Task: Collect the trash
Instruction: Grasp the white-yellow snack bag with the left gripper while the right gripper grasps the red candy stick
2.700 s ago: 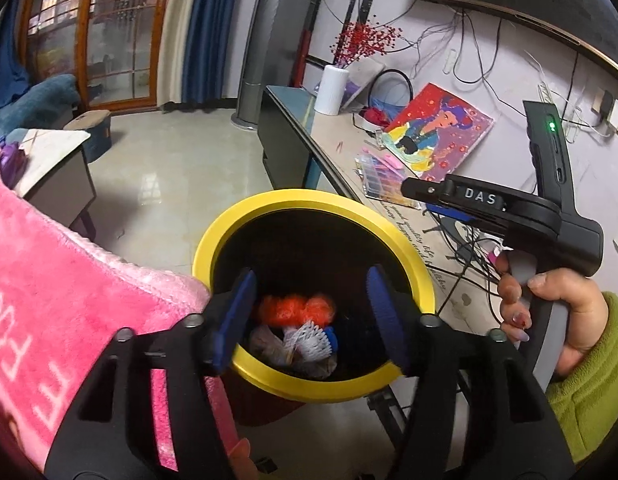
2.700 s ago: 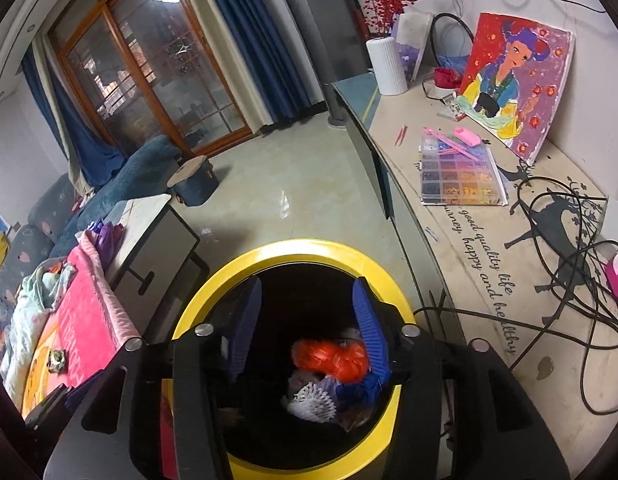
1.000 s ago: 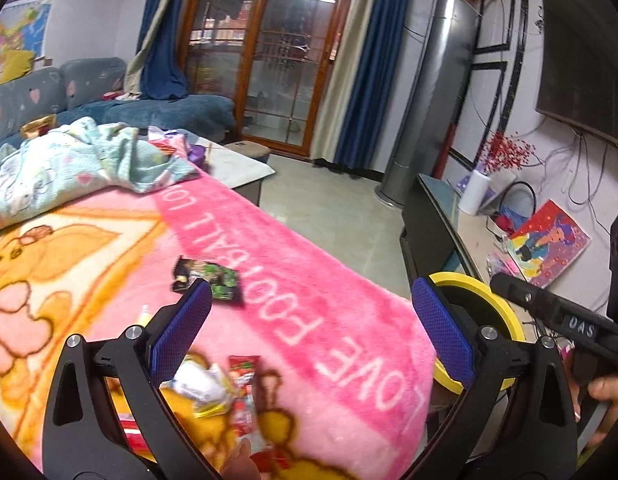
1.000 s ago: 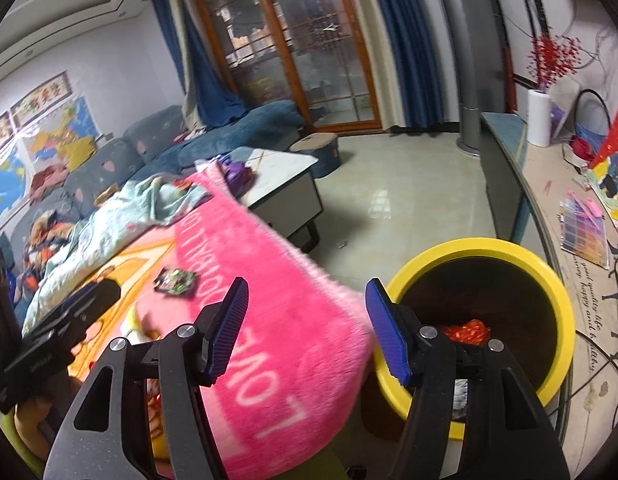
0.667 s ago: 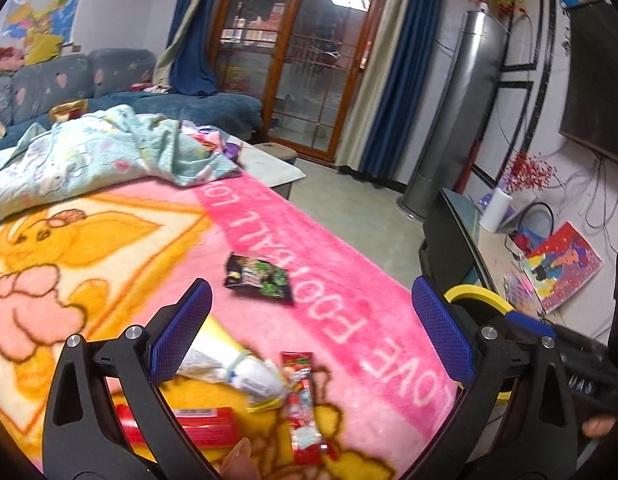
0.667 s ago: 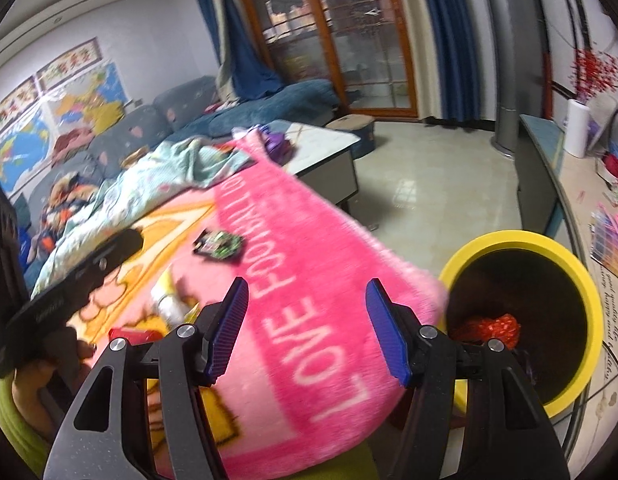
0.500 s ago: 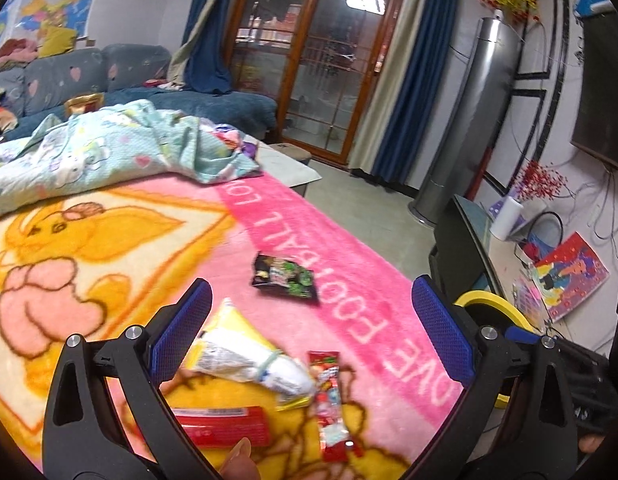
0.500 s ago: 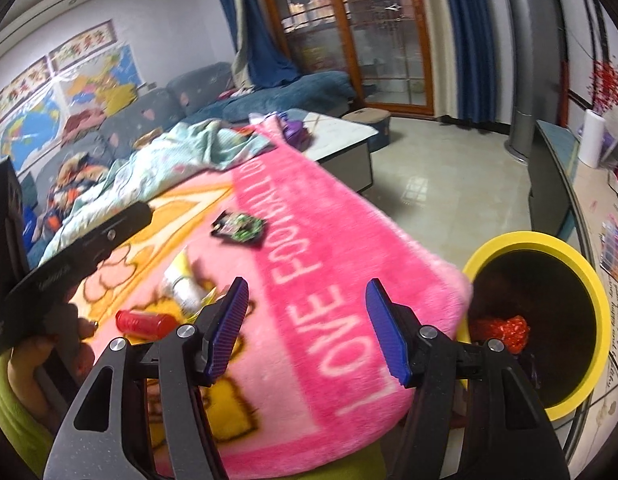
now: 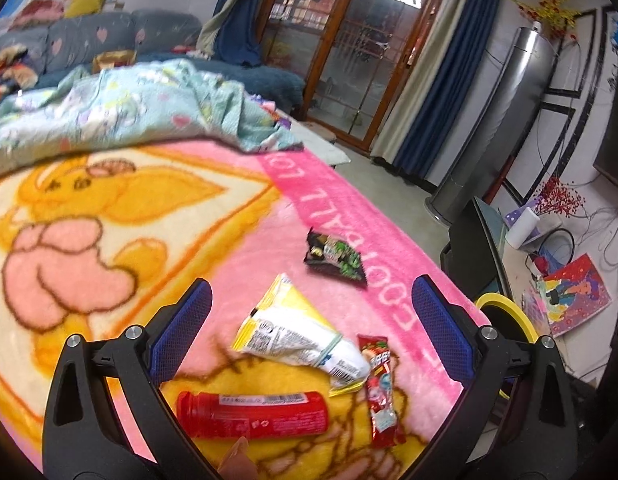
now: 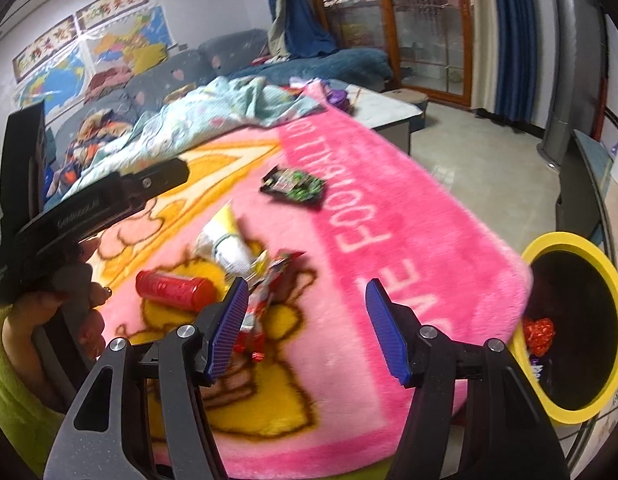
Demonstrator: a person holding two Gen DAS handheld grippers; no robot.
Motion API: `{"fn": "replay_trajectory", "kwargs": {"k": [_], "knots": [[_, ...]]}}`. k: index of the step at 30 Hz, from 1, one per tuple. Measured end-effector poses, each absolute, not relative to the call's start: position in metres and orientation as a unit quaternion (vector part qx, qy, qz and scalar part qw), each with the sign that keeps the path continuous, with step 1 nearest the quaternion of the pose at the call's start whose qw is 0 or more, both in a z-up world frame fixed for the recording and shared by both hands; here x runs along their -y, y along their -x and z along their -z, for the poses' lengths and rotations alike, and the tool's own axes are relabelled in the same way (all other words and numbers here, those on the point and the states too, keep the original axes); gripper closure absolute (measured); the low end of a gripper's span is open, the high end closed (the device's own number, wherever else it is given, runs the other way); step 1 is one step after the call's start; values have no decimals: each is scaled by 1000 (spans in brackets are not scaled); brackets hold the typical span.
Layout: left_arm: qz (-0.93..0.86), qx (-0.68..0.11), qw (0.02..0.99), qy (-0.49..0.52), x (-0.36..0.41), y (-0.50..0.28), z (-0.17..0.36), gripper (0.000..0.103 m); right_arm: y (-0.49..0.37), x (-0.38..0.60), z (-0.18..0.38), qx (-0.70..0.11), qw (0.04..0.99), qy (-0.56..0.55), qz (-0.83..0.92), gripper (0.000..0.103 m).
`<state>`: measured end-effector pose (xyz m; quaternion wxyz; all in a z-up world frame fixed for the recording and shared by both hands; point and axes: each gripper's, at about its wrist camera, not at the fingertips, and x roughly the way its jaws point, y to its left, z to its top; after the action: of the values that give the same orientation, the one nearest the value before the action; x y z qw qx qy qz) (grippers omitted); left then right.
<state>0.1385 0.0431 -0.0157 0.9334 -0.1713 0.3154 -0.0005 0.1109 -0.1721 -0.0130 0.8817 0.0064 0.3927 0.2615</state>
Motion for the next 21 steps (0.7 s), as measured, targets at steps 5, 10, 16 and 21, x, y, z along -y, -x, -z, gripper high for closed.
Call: {"fn": "replay_trajectory", "kwargs": {"k": [5, 10, 16, 21], "knots": [[5, -343, 918, 200, -55, -140, 30, 30, -116, 153, 30, -422, 864, 2, -275, 45], [27, -370, 898, 239, -61, -142, 44, 42, -119, 138, 46, -446, 846, 1, -291, 58], [56, -405, 868, 281, -55, -149, 62, 45, -127, 135, 67, -471, 829, -14, -300, 75], [57, -417, 865, 273, -42, -155, 65, 45, -132, 147, 68, -472, 830, -28, -297, 89]]}}
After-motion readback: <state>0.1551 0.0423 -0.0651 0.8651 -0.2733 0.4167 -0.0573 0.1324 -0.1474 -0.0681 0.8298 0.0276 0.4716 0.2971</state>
